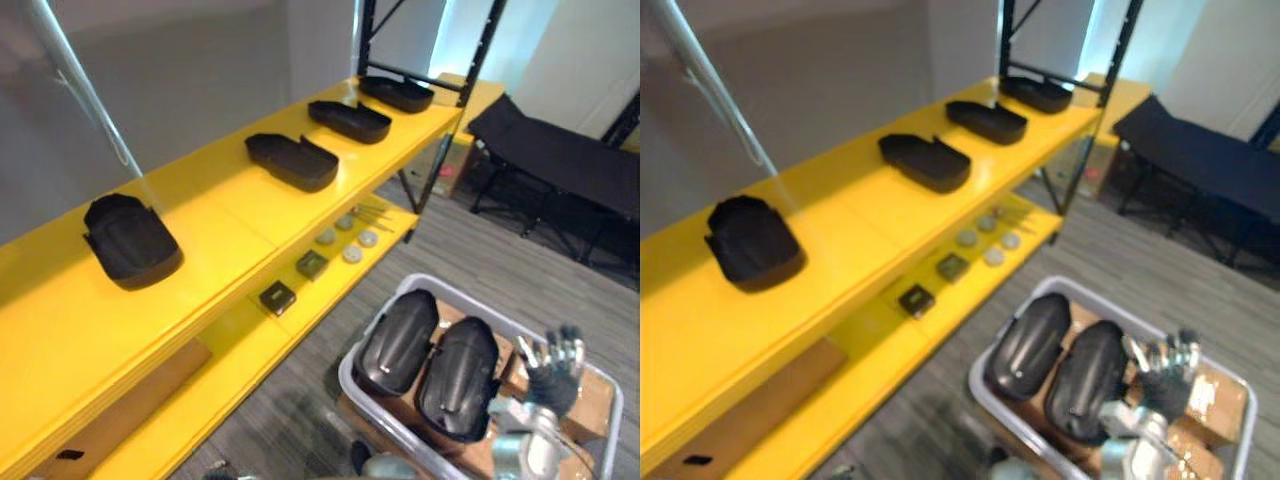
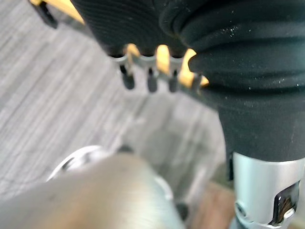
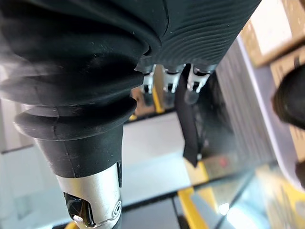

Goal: Walk over and take plastic housings, then place them on the shelf

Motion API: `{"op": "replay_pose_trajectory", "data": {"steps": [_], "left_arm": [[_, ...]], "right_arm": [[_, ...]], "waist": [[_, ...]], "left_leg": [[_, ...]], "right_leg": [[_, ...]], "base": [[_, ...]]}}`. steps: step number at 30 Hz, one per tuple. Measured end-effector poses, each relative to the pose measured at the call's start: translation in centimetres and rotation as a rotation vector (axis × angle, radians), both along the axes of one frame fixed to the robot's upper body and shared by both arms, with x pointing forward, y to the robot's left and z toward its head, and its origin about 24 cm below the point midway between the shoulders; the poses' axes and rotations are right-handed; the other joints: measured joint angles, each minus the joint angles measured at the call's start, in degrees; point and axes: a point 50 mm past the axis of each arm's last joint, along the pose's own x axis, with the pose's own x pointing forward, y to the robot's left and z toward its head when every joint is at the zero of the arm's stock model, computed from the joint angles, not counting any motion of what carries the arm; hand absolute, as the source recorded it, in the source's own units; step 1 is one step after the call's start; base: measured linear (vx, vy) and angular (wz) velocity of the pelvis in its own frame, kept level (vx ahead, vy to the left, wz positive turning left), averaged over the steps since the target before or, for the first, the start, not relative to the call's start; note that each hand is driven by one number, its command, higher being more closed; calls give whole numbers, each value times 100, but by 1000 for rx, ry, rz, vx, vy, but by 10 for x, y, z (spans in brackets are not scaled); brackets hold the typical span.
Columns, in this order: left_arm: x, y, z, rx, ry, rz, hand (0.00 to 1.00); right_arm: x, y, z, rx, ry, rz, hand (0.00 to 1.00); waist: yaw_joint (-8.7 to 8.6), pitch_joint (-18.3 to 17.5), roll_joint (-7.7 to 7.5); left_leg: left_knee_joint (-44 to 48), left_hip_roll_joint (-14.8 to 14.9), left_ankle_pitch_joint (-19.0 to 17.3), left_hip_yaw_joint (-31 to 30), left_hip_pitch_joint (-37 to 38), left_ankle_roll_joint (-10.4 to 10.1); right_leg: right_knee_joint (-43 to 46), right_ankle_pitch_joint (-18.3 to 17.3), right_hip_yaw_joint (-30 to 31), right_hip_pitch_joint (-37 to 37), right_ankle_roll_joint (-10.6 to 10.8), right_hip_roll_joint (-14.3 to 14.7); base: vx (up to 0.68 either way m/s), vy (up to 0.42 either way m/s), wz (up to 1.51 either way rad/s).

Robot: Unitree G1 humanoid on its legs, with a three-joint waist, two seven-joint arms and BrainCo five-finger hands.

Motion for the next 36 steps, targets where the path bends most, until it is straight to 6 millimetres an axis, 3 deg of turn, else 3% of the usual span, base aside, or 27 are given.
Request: {"op": "replay_pose_trajectory", "data": {"steps": [3,4,5,7,11,15,18,20,22,23,25,26,27,31,34,36], "left_arm": [[-8,-8,-3,-31,8,57,0],[-8,-9,-3,-34,7,58,0],[-9,-7,-3,-32,1,63,0],[-12,-2,-3,-22,-11,101,0],[-27,4,-4,-7,9,170,0],[-19,3,-2,-11,-40,173,0],[-8,0,0,-13,-88,152,0],[-3,1,2,-14,-112,158,0],[2,6,5,-1,-132,142,0],[5,8,6,5,-142,138,0],[9,12,7,27,-137,144,0],[6,14,7,40,-124,155,0],[6,16,7,50,-116,156,0],[7,17,8,52,-118,150,0],[7,19,8,69,-119,172,0],[7,20,8,69,-124,198,0]], "right_arm": [[26,8,11,-54,-53,101,0],[29,9,13,-58,-64,113,0],[33,10,17,-71,-77,121,0],[37,15,17,-67,-81,144,0],[39,23,16,-67,-80,215,0],[42,30,10,-61,-50,261,0],[44,37,-7,-38,45,290,0],[46,43,-10,-22,61,283,0],[45,48,-11,0,48,279,0],[43,51,-13,17,51,282,0],[35,52,-21,28,85,283,0],[28,55,-26,35,111,292,0],[18,54,-33,46,144,287,0],[12,59,-38,57,162,309,0],[24,74,-32,59,126,374,0],[31,84,-27,58,102,413,0]], "waist": [[205,-13,194],[201,-12,192],[212,3,174],[282,77,49],[388,36,-36],[437,96,50],[548,264,90],[563,398,38],[563,594,-114],[534,688,-218],[530,811,-306],[527,867,-290],[516,871,-316],[523,869,-308],[597,869,-311],[702,858,-334]], "left_leg": [[48,-131,-351,-932,20,-130],[-33,-151,-405,-927,37,-139],[-213,-169,-532,-912,78,-289],[-216,-253,-540,-858,19,-279],[-204,-350,-544,-981,-101,-233],[-71,-410,-532,-1299,-330,-225],[250,-392,-543,-1410,-400,-214],[413,-301,-682,-1366,-256,-164],[451,-256,-822,-1091,-81,-183],[515,-239,-838,-895,-84,-150],[502,-115,-817,-526,-120,-50],[497,-35,-777,-225,-205,30],[365,1,-657,22,-196,63],[-107,156,-215,562,-248,36],[-40,447,-82,985,-500,-95],[113,632,-33,1226,-660,-186]], "right_leg": [[31,150,477,-147,155,179],[30,153,486,-188,162,167],[30,172,486,-288,192,156],[31,188,430,-338,204,38],[13,192,200,-356,201,-94],[260,74,-81,-539,217,-139],[732,-73,-168,-641,255,-64],[979,-72,-22,-648,251,106],[1159,-40,15,-706,198,198],[1107,124,-201,-763,18,179],[643,632,-395,-746,-37,157],[892,492,-815,-877,-257,108],[1460,135,-1249,-1035,-423,11],[2769,-597,-1987,-1050,-574,-484],[2902,-758,-2247,-774,-674,-1069],[2673,-561,-2390,-704,-670,-1511]], "base": [[-42,180,-100],[-91,148,-32],[-153,151,-8],[-142,124,-9],[-33,51,17],[42,12,39],[40,7,16],[-27,44,-48],[-118,53,-89],[-207,36,-112],[-305,18,-114],[-300,28,-111],[-190,30,-106],[-138,-16,-80],[-128,-180,-89],[-126,-259,-105]]}}
